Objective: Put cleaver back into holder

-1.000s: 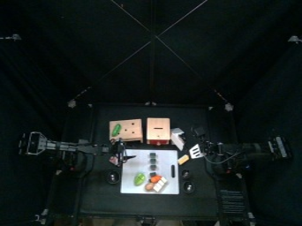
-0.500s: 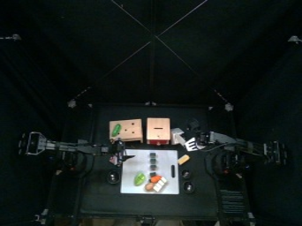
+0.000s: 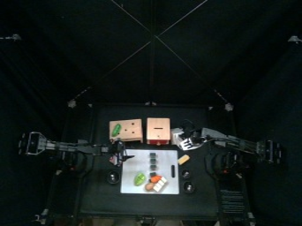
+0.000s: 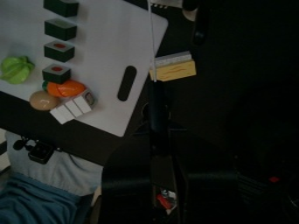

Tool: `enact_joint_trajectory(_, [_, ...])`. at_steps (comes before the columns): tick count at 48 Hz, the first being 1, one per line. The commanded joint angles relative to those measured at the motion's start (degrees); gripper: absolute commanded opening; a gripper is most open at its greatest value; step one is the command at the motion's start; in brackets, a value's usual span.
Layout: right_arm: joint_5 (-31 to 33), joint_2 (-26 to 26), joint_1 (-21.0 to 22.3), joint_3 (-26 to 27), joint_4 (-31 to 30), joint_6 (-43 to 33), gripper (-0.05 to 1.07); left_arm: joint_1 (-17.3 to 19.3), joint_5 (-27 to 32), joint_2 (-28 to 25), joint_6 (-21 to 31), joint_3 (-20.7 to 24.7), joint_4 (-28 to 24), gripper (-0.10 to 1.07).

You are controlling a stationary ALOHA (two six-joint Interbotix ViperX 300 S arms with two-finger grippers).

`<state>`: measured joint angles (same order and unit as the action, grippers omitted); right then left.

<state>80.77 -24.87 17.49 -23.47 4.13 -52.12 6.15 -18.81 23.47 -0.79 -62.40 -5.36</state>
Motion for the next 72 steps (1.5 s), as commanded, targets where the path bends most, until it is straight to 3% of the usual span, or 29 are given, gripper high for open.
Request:
enact_joint_trajectory(1, [0.0, -0.9, 0.9, 1.3, 0.0, 0.2, 0.28, 0.2, -0.2, 0.3, 0.0, 0.6, 0.1, 0.87])
enact_joint_trajectory(72, [-0.5, 2.5, 2.0, 2.0, 0.9, 0.4, 0.28, 0.2, -0.2, 0.3, 0.0, 0.2, 0.1, 0.87])
